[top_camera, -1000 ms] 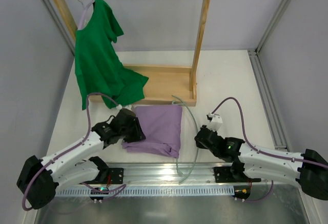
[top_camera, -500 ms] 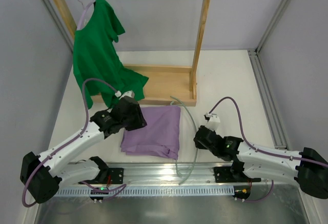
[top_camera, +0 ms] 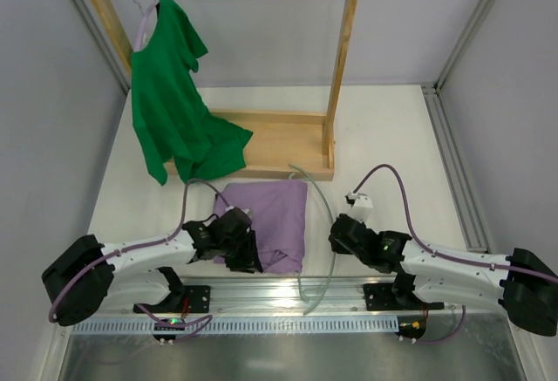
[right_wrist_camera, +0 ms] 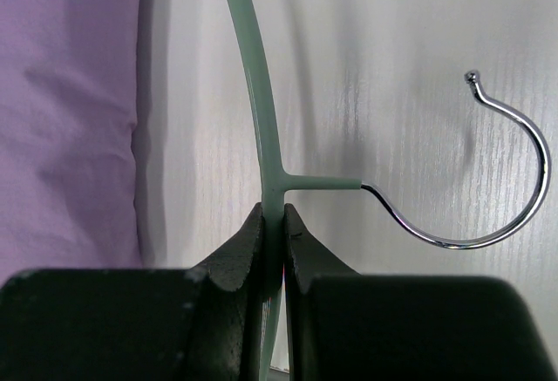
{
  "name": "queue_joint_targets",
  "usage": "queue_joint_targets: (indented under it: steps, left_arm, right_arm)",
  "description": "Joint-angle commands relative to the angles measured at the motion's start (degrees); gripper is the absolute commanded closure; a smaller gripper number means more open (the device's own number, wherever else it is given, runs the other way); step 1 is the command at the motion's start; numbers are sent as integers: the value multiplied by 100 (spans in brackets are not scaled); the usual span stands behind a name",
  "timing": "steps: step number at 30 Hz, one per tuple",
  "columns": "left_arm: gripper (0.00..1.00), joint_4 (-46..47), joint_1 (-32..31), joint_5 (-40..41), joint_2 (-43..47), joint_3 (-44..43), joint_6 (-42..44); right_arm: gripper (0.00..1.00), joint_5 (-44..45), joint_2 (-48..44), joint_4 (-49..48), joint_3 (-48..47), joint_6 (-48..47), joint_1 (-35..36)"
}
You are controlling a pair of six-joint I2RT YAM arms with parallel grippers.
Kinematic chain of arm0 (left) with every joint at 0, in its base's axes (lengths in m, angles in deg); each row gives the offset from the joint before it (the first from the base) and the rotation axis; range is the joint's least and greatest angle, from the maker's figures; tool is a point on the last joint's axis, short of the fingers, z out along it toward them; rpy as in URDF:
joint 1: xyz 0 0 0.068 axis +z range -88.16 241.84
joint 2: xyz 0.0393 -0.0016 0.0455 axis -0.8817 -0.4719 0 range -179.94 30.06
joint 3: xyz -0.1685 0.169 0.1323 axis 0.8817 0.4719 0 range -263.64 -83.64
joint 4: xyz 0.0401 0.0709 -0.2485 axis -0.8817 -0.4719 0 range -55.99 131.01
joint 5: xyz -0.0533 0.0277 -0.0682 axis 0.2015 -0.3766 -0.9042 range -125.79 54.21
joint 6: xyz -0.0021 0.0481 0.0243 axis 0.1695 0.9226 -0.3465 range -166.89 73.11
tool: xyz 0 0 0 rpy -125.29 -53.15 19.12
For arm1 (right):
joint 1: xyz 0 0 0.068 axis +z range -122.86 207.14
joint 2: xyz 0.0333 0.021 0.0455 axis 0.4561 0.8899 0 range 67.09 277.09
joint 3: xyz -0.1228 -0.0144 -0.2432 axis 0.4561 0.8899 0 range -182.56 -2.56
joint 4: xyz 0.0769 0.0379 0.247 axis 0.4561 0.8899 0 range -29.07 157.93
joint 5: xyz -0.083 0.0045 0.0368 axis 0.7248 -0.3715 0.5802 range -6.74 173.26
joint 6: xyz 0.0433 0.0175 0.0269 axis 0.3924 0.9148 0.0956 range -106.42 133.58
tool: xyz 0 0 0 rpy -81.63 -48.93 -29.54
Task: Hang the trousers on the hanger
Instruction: Place trousers on hanger
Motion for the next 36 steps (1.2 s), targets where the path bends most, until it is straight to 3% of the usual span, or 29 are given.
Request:
queue_joint_targets:
  steps: [1,7,13,16,20,26,31,36]
  left_arm:
    - [67,-509,-10,798,58,-237,-105]
    - [59,-1707,8,1922,260,-1529,168]
    - [59,-2296,358,2082,287,-2583,422]
    - [62,-2306,613,2117,42,-2629,580]
    - [78,-2016,1281,2257,-284,-2060,669]
    - [89,-1804,1643,3075,-1204,-1785,809]
    - [90,-2076,1651,3268,-1305,-2373,906]
    - [77,-2403,1651,3130,-734,-3015,1081]
  right_arm:
    - [96,-18,-122,30,-277,-73,17]
    - [96,113,-324,460,-409,-204,8]
    - [96,52,-781,1075,-199,-109,9]
    - [96,61,-1159,1374,-23,59,9]
    - [96,-80,-1511,1349,118,147,9]
    - [96,-53,-1300,1472,-49,165,8]
    - [96,-45,-1247,1384,-93,94,9]
    - [96,-150,-1177,1262,-40,77,8]
